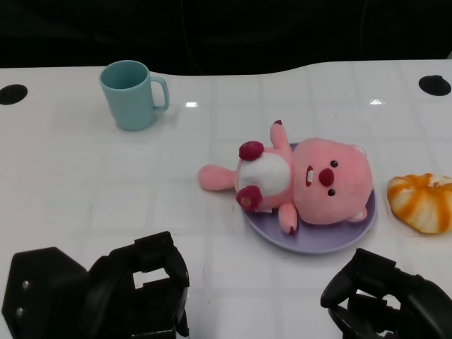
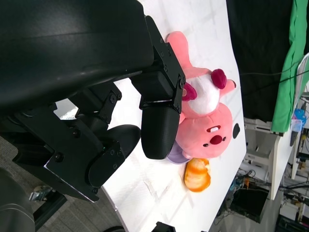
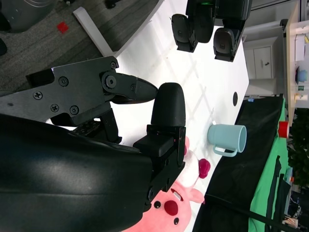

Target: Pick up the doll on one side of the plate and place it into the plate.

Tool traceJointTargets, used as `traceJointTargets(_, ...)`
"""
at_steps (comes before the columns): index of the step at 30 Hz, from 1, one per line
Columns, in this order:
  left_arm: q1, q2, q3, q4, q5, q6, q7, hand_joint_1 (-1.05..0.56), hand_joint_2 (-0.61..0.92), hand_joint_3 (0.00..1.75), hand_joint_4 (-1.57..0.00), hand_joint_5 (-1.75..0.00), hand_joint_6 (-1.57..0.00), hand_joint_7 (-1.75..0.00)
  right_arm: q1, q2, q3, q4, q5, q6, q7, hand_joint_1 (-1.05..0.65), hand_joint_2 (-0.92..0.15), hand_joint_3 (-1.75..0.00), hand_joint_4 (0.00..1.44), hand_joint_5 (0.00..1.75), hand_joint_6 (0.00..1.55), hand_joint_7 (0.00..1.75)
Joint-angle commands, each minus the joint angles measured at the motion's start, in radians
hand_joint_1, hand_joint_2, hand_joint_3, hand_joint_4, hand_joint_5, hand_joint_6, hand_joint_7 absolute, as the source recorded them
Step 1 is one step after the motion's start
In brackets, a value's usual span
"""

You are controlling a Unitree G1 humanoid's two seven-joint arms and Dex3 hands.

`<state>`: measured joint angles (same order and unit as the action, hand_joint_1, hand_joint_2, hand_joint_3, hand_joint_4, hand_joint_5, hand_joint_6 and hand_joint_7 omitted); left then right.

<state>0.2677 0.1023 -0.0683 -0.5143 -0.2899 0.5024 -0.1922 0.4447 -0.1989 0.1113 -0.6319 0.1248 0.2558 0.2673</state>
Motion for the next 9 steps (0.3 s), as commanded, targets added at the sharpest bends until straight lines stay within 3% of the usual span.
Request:
traceJointTargets(1, -0.012, 0.013, 0.012, 0.031, -0.011, -0.020, -0.026, -0.06, 0.47, 1.35, -0.90, -1.75, -0.79, -1.70, -0.003, -0.011, -0.019, 0.020, 0.010, -0.030, 0.009, -0.29, -0.92, -0.47, 0.68, 1.75, 0.49, 1.63)
traceJointTargets(5, -0.017, 0.018, 0.007, 0.027, -0.003, -0.017, -0.031, -0.04, 0.43, 1.43, -0.90, -1.75, -0.80, -1.68, -0.003, -0.014, -0.023, 0.021, 0.006, -0.038, 0.012, -0.32, -0.92, -0.48, 0.68, 1.75, 0.50, 1.64)
traceJointTargets(9, -0.013, 0.012, 0.003, 0.000, -0.002, 0.008, -0.016, -0.05, 0.44, 1.41, -0.90, -1.75, -0.79, -1.68, 0.002, -0.014, -0.031, 0.005, 0.009, -0.026, 0.010, -0.33, -0.92, -0.49, 0.68, 1.75, 0.51, 1.64)
